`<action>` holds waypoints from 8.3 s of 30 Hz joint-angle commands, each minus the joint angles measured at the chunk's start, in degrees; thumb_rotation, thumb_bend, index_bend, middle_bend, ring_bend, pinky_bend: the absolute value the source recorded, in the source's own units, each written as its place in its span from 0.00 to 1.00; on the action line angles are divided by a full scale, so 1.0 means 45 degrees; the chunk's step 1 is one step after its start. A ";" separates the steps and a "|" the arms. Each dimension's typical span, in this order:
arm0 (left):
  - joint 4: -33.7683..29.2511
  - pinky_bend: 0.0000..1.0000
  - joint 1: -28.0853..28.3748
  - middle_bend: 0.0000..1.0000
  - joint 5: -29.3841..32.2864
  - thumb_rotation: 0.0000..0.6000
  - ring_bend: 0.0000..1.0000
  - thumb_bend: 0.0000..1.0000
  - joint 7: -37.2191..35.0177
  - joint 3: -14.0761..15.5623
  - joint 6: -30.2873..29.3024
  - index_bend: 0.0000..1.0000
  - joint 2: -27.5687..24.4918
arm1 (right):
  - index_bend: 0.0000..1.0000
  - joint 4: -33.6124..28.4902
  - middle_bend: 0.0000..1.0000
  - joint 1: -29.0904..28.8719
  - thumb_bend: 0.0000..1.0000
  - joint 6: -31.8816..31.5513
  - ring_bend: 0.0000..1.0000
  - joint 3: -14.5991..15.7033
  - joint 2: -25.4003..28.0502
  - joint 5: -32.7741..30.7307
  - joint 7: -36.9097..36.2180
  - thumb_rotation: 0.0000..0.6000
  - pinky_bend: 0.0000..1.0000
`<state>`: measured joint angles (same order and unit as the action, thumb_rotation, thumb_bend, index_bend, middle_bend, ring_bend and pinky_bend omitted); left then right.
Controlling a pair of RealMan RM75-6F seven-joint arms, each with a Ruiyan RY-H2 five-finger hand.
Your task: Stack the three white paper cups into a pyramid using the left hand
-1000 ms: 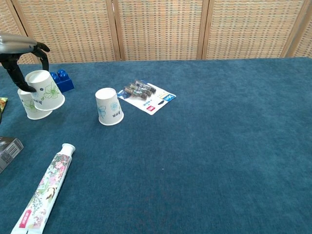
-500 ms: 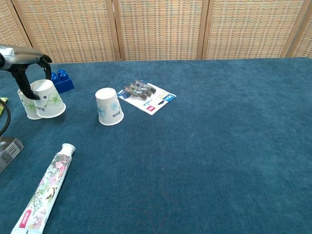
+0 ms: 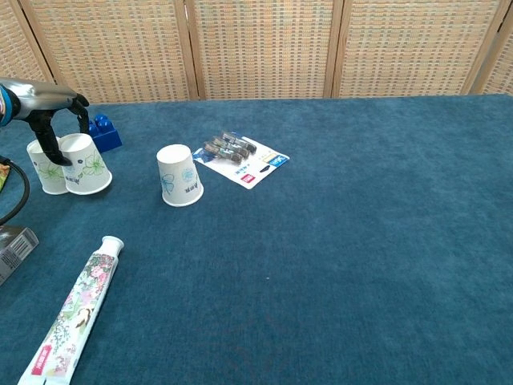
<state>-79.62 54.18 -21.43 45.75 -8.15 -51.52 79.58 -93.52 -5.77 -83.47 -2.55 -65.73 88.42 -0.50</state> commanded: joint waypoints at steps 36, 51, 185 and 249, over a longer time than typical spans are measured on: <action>-0.4397 0.00 0.0347 0.00 -0.0221 1.00 0.00 0.25 -0.0808 -0.0086 -0.0169 0.12 -0.3346 | 0.00 0.0041 0.00 -0.0017 0.14 -0.0217 0.00 -0.0040 -0.0065 0.0144 -0.0086 1.00 0.00; -0.4028 0.00 0.1582 0.00 0.0003 1.00 0.00 0.25 0.0216 -0.0164 -0.2142 0.13 -0.0474 | 0.00 0.0115 0.00 -0.0243 0.14 0.0061 0.00 -0.0098 0.0020 0.0150 -0.0661 1.00 0.00; -0.2141 0.00 0.1589 0.00 0.2817 1.00 0.00 0.25 0.0201 0.0774 -0.0162 0.44 -0.2981 | 0.00 0.0156 0.00 -0.0319 0.14 0.0141 0.00 -0.0009 -0.0029 0.0053 -0.0644 1.00 0.00; -0.3466 0.00 -0.8714 0.00 -1.3683 1.00 0.00 0.25 -0.5938 0.3500 -0.9689 0.05 -0.0908 | 0.00 -0.0027 0.00 -0.0099 0.14 -0.0670 0.00 0.0019 -0.0509 0.0606 0.0970 1.00 0.00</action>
<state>-95.48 15.47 -82.57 20.07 7.52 -94.98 75.54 -93.62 -6.23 -86.44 -2.48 -68.02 91.12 3.85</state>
